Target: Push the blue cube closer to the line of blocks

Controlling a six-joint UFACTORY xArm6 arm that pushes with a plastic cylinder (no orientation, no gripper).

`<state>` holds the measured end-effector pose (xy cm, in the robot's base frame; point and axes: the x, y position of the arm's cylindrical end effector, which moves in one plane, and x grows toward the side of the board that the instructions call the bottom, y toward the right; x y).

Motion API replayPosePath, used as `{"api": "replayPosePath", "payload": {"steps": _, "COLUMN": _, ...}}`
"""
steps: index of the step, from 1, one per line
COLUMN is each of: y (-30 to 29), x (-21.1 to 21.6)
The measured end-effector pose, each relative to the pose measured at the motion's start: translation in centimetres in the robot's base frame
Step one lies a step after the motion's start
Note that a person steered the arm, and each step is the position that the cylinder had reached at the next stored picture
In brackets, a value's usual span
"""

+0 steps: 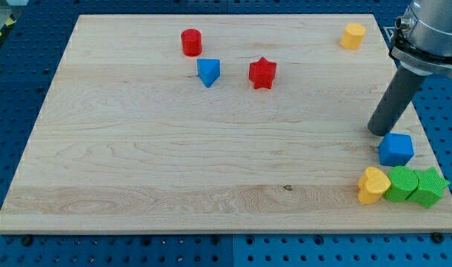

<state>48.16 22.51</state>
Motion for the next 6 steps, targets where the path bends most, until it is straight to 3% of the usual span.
{"api": "replayPosePath", "payload": {"steps": 4, "y": 1.5, "x": 3.2}}
{"api": "replayPosePath", "payload": {"steps": 5, "y": 3.3, "x": 3.2}}
{"api": "replayPosePath", "payload": {"steps": 6, "y": 3.0, "x": 0.4}}
